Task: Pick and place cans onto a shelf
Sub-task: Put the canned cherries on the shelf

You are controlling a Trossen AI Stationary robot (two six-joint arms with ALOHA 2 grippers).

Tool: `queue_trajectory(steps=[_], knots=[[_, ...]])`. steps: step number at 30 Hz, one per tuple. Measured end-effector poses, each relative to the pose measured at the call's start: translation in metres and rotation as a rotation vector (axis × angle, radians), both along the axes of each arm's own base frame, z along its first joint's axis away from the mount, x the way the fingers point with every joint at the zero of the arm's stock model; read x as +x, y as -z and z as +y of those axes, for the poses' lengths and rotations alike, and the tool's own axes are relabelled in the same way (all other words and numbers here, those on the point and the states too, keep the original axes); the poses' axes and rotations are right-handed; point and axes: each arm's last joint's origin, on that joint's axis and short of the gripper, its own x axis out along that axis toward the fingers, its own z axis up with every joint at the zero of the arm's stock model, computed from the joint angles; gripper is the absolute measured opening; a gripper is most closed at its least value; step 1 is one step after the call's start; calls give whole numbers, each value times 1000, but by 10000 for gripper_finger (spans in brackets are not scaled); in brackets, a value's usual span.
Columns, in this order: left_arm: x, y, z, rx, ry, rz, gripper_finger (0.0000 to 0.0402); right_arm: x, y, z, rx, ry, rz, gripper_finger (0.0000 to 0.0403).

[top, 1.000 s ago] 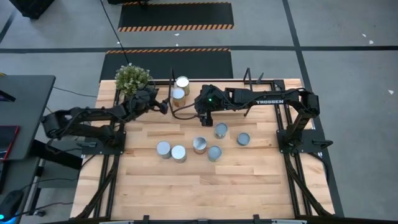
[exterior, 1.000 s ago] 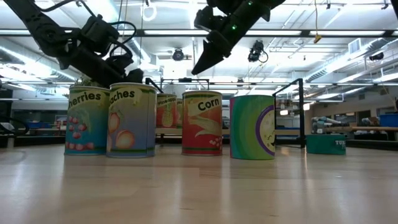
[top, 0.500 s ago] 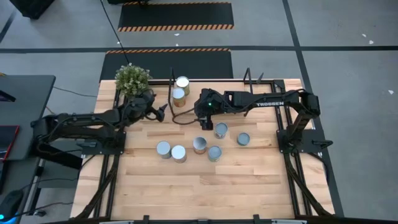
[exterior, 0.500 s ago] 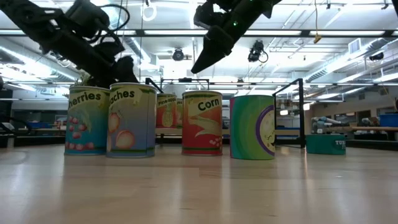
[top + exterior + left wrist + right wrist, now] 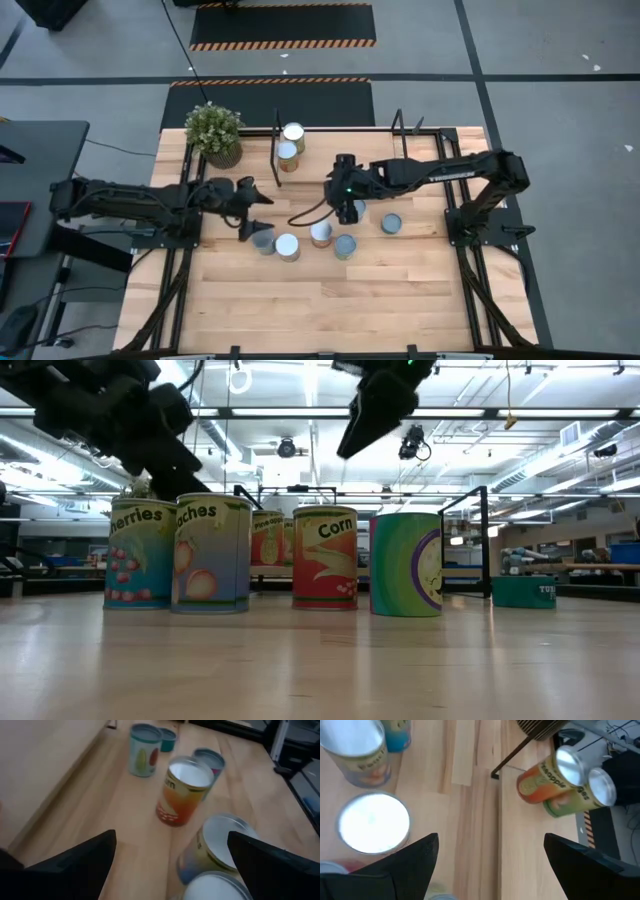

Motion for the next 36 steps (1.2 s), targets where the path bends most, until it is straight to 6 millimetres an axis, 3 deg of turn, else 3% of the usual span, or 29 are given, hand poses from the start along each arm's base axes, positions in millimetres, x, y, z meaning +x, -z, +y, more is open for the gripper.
queue_trajectory(steps=[10,19,23,29,36], knots=[[0,0,-7,12,53,25,389,-14,-9,3,48,53,15,370],[-6,-65,-27,104,87,254,389,-15,6,3,53,52,52,370],[-18,-74,-46,48,129,356,389,-16,12,3,57,58,61,370],[-29,-52,-67,70,67,554,389,-16,16,3,66,69,61,370],[-9,-17,-84,138,54,733,389,-14,15,3,75,56,33,370]])
